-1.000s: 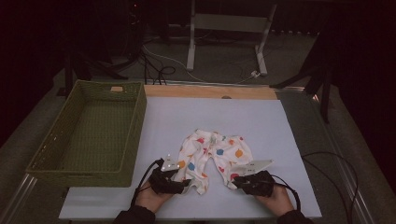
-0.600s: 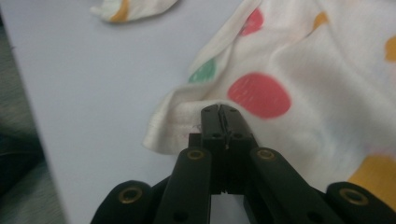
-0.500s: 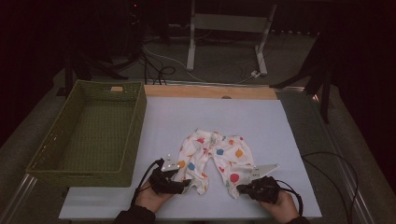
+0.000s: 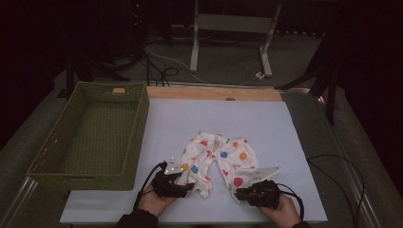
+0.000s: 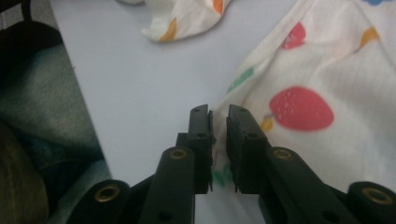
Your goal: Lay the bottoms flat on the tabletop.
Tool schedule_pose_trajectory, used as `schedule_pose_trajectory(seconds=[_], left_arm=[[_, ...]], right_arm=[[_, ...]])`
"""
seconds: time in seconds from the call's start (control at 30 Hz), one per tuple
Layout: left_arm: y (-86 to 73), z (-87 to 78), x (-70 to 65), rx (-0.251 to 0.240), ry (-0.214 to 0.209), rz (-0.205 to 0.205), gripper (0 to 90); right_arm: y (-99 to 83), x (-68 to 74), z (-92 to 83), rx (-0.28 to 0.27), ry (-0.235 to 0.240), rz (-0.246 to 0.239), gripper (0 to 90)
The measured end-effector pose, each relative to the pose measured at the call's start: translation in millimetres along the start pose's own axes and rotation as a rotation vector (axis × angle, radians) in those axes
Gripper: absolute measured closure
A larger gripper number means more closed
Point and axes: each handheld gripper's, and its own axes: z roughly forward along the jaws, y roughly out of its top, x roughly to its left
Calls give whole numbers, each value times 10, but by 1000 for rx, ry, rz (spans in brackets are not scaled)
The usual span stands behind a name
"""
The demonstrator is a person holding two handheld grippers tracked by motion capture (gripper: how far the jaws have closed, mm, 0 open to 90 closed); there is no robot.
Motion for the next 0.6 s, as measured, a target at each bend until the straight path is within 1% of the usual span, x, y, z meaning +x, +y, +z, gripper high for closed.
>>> schedule_pose_trajectory(seconds=[0.03, 0.07, 0.1, 0.13, 0.17, 0.2, 0.23, 0.27, 0.3, 0.37, 0.4, 0.43, 0.47, 0.5, 0.53, 0.57, 0.6], left_arm=[[0, 0, 0, 0, 0, 0, 353], [-7, -10, -5, 3, 1, 2, 356], [-7, -10, -5, 3, 1, 2, 359], [-22, -33, -10, 10, -2, 8, 365], [-22, -33, -10, 10, -2, 8, 370], [-36, -51, -14, 13, -1, 7, 370], [-54, -72, -10, 18, -4, 7, 375], [-54, -72, -10, 18, -4, 7, 392], [-73, -93, -6, 22, -7, 6, 413], [-90, -121, 2, 28, -6, 6, 441], [-90, -121, 2, 28, -6, 6, 441], [-114, -152, 7, 35, -6, 17, 475], [-114, -152, 7, 35, -6, 17, 493], [-139, -167, 4, 30, 4, 28, 533], [-139, -167, 4, 30, 4, 28, 560], [-155, -174, -4, 26, 24, 41, 617], [-155, -174, -4, 26, 24, 41, 638]], right_arm=[[25, 6, 14, -3, -1, 15, 776], [46, -4, 35, -11, -7, 1, 764], [46, -4, 35, -11, -7, 1, 764], [102, 2, 71, -21, -1, 12, 736], [102, 2, 71, -21, -1, 12, 736], [126, -3, 89, -22, -8, -6, 729], [154, -10, 116, -25, -5, -18, 720], [154, -10, 116, -25, -5, -18, 720], [205, -2, 181, -25, -9, -16, 700], [210, -10, 190, -22, -15, -21, 697], [207, -25, 194, -21, -4, -27, 697], [200, -43, 193, -15, -33, -21, 691], [200, -43, 193, -15, -33, -21, 691], [179, -81, 162, -25, -34, -10, 686], [179, -81, 162, -25, -34, -10, 686], [154, -112, 120, -33, -53, 3, 682], [154, -112, 120, -33, -53, 3, 682]])
